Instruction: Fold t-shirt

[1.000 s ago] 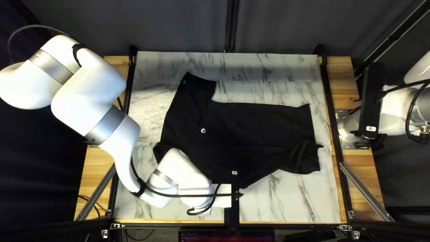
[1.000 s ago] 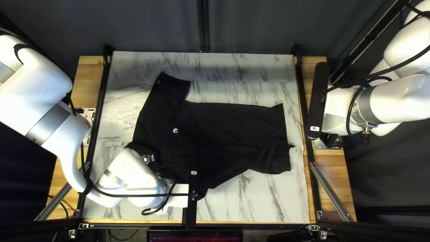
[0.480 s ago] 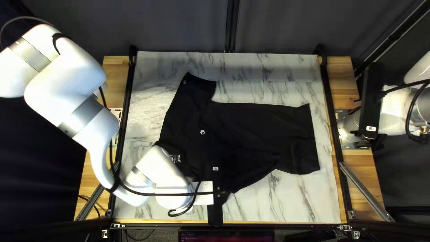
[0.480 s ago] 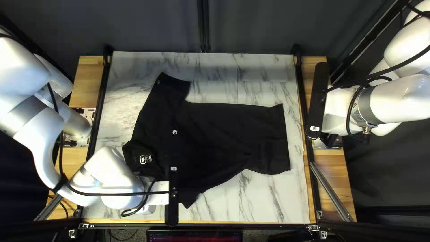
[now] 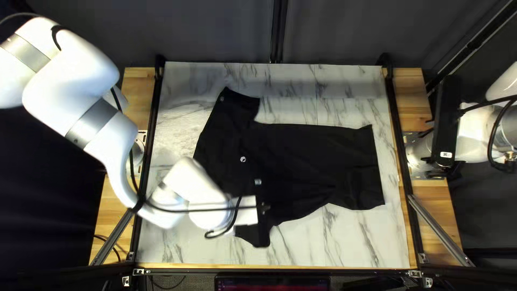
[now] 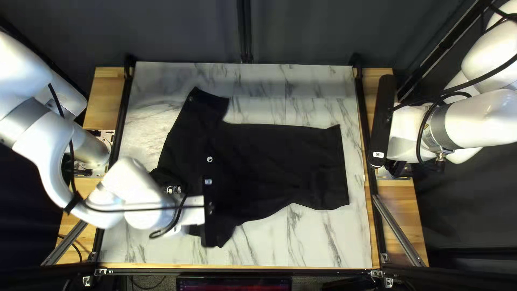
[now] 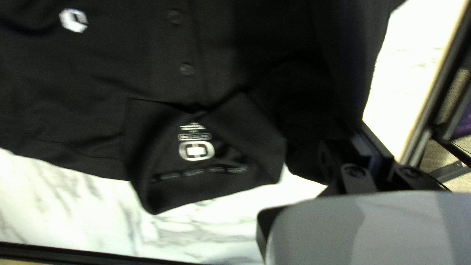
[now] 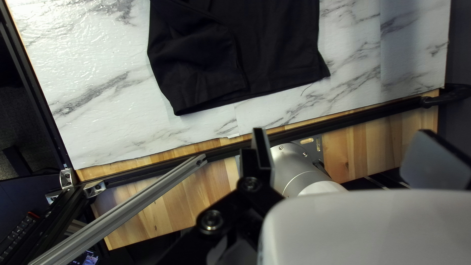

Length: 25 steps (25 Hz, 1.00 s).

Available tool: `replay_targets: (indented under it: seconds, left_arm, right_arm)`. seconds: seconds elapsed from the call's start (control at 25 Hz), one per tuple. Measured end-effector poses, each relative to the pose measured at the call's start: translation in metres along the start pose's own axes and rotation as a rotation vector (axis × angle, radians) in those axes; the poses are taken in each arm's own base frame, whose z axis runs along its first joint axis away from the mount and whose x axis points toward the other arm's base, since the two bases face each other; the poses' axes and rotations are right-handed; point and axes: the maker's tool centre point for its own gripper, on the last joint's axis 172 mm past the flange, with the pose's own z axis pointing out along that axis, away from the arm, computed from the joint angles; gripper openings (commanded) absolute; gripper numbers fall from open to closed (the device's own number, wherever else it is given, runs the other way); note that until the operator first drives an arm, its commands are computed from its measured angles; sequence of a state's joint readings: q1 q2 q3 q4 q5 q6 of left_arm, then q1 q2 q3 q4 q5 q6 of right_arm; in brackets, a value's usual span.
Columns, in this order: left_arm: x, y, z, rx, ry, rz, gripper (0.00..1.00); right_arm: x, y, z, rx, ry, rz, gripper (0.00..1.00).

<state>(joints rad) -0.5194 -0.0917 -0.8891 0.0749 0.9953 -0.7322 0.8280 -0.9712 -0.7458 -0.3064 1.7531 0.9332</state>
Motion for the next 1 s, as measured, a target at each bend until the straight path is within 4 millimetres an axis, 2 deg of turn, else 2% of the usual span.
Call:
replay_targets:
  seconds: [0.12, 0.32, 0.6, 0.76, 1.0]
  left_arm:
    - [-0.01, -0.018, 0.001, 0.027, -0.007, -0.036, 0.0]
    - [-0.018, -0.048, 0.02, 0.058, -0.011, -0.098, 0.0]
    - [-0.034, -0.065, 0.044, 0.085, -0.036, -0.185, 0.0]
    - [-0.036, -0.049, 0.051, 0.078, -0.031, -0.192, 0.0]
    - [-0.022, 0.022, 0.028, 0.05, 0.009, -0.126, 0.0]
  right_arm:
    - [0.0, 0.0, 0.0, 0.0, 0.0, 0.0, 1.0]
    - [0.0, 0.0, 0.0, 0.0, 0.0, 0.0, 1.0]
    - [0.0, 0.0, 0.0, 0.0, 0.0, 0.0, 1.0]
    - [0.0, 0.0, 0.0, 0.0, 0.0, 0.0, 1.0]
    - [0.0, 0.0, 0.0, 0.0, 0.0, 0.0, 1.0]
